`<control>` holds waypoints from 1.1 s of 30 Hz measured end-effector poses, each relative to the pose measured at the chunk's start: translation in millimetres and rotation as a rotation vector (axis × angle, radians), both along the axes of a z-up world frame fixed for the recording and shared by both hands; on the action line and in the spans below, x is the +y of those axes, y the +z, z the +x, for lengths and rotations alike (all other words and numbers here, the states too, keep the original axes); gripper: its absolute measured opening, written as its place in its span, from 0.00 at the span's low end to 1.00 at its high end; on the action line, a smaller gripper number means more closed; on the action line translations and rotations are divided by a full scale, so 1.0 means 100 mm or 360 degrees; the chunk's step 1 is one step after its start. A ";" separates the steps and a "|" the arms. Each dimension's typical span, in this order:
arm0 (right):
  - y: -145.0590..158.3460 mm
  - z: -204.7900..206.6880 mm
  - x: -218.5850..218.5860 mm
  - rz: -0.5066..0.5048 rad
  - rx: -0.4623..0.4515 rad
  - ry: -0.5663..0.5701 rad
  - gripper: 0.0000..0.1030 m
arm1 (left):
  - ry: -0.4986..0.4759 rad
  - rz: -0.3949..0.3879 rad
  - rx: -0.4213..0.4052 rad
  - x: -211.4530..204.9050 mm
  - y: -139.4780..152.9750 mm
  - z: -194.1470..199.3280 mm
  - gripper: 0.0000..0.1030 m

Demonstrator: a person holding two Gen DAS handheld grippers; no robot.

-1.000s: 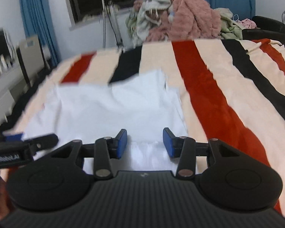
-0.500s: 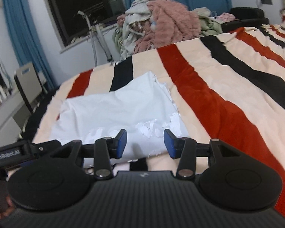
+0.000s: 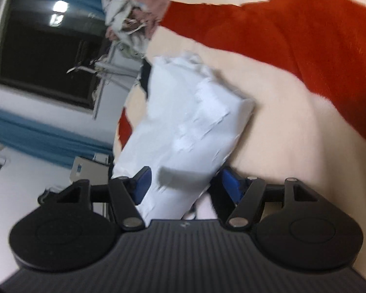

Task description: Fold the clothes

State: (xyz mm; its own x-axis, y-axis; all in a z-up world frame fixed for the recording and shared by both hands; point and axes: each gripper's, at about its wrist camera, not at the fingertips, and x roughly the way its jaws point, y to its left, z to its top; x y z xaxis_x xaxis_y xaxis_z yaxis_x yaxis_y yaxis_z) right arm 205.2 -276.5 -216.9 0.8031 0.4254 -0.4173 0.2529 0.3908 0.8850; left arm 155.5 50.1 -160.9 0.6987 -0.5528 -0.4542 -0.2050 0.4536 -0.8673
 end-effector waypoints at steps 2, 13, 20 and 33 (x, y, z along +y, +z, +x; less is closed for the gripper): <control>-0.05 0.07 -0.03 0.0039 -0.0023 -0.0051 0.63 | 0.0040 -0.0030 -0.0002 0.05 -0.03 0.00 0.33; 0.60 -0.20 -0.14 -0.0098 -0.0128 -0.0219 0.20 | -0.0089 0.0047 -0.0203 -0.10 0.67 -0.08 0.15; 1.53 -0.56 -0.88 -0.0183 -0.0172 -0.0340 0.20 | -0.0383 -0.0013 -0.0057 -0.90 1.47 0.22 0.15; 1.94 0.70 -2.59 -0.0339 -0.0372 -0.0481 0.20 | -0.0670 0.0365 -0.0467 -3.19 2.37 1.78 0.15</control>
State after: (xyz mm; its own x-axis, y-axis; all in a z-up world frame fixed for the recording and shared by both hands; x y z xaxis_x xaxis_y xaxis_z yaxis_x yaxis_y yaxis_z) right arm 275.0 -535.1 -23.1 0.9615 0.0805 -0.2627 0.1867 0.5102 0.8396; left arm 333.4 -268.7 75.6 0.5542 -0.7215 -0.4152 0.2699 0.6275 -0.7303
